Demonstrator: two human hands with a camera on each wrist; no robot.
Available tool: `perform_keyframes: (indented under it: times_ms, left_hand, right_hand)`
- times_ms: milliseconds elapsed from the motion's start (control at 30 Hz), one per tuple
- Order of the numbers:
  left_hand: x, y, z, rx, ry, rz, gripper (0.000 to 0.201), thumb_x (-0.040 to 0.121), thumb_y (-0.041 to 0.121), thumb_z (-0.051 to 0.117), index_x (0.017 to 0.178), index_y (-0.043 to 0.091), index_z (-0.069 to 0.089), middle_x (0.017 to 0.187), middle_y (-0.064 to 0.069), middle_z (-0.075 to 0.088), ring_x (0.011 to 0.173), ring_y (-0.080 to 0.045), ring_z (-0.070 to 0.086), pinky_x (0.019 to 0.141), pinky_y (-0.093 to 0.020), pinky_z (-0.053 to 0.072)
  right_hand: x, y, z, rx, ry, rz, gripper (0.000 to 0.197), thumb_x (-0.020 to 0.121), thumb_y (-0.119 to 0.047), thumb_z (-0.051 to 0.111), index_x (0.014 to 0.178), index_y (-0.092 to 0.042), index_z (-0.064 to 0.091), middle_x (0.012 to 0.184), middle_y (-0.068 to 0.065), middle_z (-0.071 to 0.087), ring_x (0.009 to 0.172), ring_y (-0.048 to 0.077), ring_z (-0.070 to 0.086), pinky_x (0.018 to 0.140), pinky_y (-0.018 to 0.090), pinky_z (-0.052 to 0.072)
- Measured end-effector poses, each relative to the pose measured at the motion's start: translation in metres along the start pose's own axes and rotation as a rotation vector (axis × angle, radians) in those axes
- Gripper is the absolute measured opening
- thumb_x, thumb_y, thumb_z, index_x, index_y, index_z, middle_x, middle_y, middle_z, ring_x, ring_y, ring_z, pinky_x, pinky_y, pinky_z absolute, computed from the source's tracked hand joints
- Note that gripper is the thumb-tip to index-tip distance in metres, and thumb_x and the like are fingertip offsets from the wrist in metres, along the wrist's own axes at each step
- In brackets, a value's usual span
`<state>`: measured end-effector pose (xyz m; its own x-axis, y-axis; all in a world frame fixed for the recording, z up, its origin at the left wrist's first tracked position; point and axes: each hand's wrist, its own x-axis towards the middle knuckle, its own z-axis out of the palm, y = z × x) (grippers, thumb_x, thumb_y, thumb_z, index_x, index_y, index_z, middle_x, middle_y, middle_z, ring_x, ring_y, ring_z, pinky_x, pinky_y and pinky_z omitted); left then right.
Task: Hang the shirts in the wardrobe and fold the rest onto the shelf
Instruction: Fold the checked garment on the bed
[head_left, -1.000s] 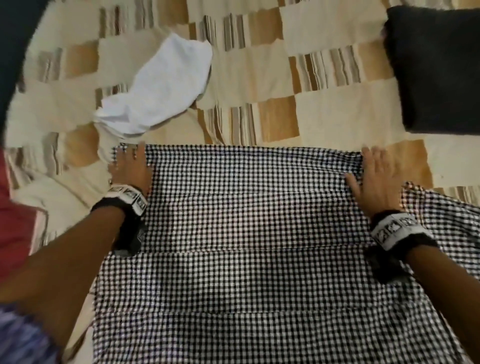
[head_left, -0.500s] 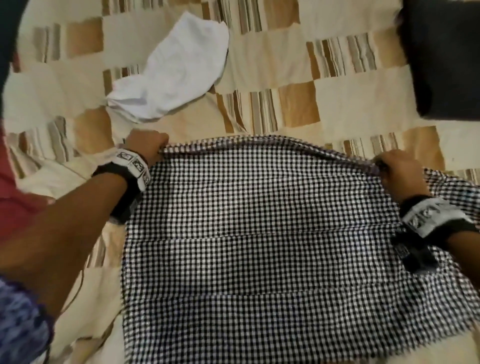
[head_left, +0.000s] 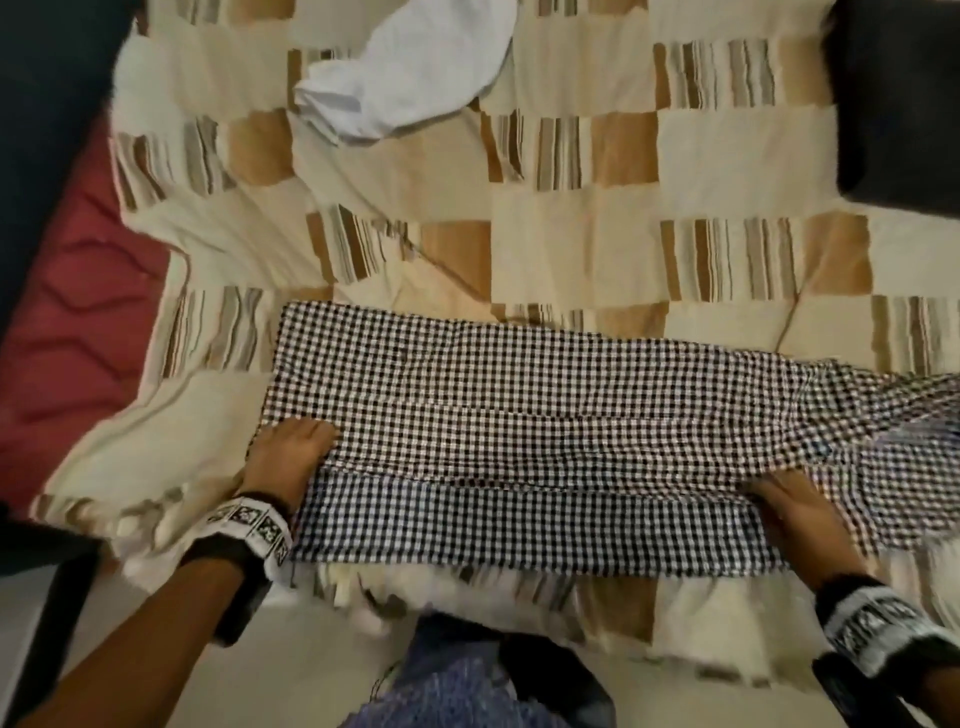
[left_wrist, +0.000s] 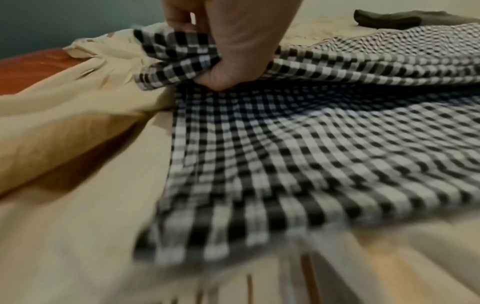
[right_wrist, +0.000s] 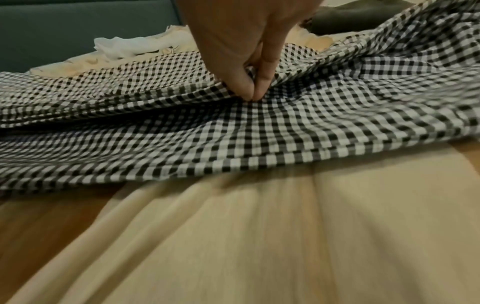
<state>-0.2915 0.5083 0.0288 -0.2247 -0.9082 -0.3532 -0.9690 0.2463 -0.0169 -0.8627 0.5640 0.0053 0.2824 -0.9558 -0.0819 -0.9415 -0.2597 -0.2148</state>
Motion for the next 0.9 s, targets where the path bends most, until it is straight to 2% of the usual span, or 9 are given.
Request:
perform_keyframes:
  times_ms: [100,200,267,300,367,433,533,700,900]
  left_hand:
    - [-0.028,0.004,0.016,-0.004,-0.059,-0.108,0.035,0.045,-0.008,0.08,0.071,0.004,0.06,0.06,-0.015,0.059,0.053,-0.033,0.058,0.051,-0.04,0.048]
    - [-0.051,0.009,0.027,0.014,0.021,-0.091,0.009,0.063,0.002,0.065,0.067,0.006,0.058,0.058,-0.014,0.058,0.054,-0.032,0.057,0.053,-0.04,0.048]
    - [-0.06,0.011,0.033,-0.057,0.061,-0.097,0.02,0.07,0.015,0.042,0.067,0.005,0.059,0.058,-0.014,0.058,0.053,-0.032,0.057,0.05,-0.038,0.048]
    - [-0.061,0.012,0.035,-0.048,0.081,-0.111,0.023,0.069,0.016,0.04,0.067,0.004,0.059,0.058,-0.015,0.058,0.053,-0.033,0.058,0.049,-0.038,0.048]
    - [-0.063,0.013,0.029,0.003,0.067,-0.126,0.006,0.064,0.003,0.055,0.068,0.002,0.059,0.058,-0.017,0.058,0.053,-0.034,0.059,0.048,-0.039,0.048]
    - [-0.065,0.01,0.03,0.018,0.006,-0.141,0.024,0.051,-0.01,0.071,0.068,0.002,0.059,0.058,-0.018,0.058,0.052,-0.034,0.059,0.047,-0.039,0.047]
    - [-0.07,0.004,0.023,0.018,-0.018,-0.145,0.032,0.044,-0.012,0.076,0.068,0.001,0.06,0.058,-0.019,0.059,0.052,-0.036,0.059,0.049,-0.04,0.047]
    - [-0.076,-0.002,0.028,0.049,0.014,-0.114,0.034,0.045,-0.016,0.076,0.069,0.0,0.06,0.058,-0.02,0.059,0.053,-0.037,0.06,0.051,-0.044,0.049]
    - [-0.081,0.003,0.036,0.029,-0.001,-0.091,0.043,0.032,-0.018,0.078,0.065,0.002,0.058,0.054,-0.017,0.056,0.049,-0.035,0.058,0.044,-0.036,0.045]
  right_hand:
    - [-0.026,-0.003,0.003,0.048,0.02,0.0,0.023,0.075,-0.007,0.052,0.09,0.004,0.066,0.082,0.018,0.061,0.072,0.035,0.058,0.066,0.039,0.047]
    - [-0.044,-0.01,0.008,0.073,0.046,-0.065,0.031,0.077,-0.011,0.04,0.093,0.0,0.064,0.08,0.018,0.061,0.07,0.035,0.057,0.061,0.041,0.051]
    - [-0.057,-0.016,0.015,0.069,0.07,-0.076,0.033,0.078,-0.01,0.038,0.091,0.003,0.065,0.08,0.018,0.062,0.073,0.032,0.053,0.061,0.038,0.05]
    - [-0.062,-0.018,0.019,0.071,0.078,-0.06,0.033,0.078,-0.009,0.038,0.091,0.004,0.066,0.081,0.019,0.062,0.075,0.03,0.051,0.062,0.037,0.05]
    - [-0.068,-0.023,0.023,0.097,0.09,-0.008,0.033,0.078,-0.007,0.04,0.092,0.005,0.067,0.083,0.019,0.064,0.077,0.03,0.05,0.062,0.038,0.051]
    - [-0.07,-0.026,0.021,0.106,0.106,0.061,0.023,0.074,0.008,0.051,0.09,0.007,0.068,0.083,0.02,0.065,0.078,0.032,0.053,0.063,0.036,0.05]
    - [-0.072,-0.029,0.017,0.126,0.104,0.118,0.041,0.054,0.031,0.067,0.087,0.008,0.068,0.082,0.022,0.065,0.072,0.038,0.061,0.068,0.033,0.039]
    - [-0.074,-0.036,0.007,0.09,0.104,0.062,0.042,0.048,0.033,0.069,0.083,0.009,0.069,0.078,0.023,0.066,0.068,0.041,0.063,0.068,0.033,0.037]
    - [-0.075,-0.037,0.01,0.082,0.11,0.12,0.041,0.048,0.032,0.069,0.081,0.007,0.069,0.076,0.021,0.066,0.067,0.04,0.063,0.066,0.032,0.038]
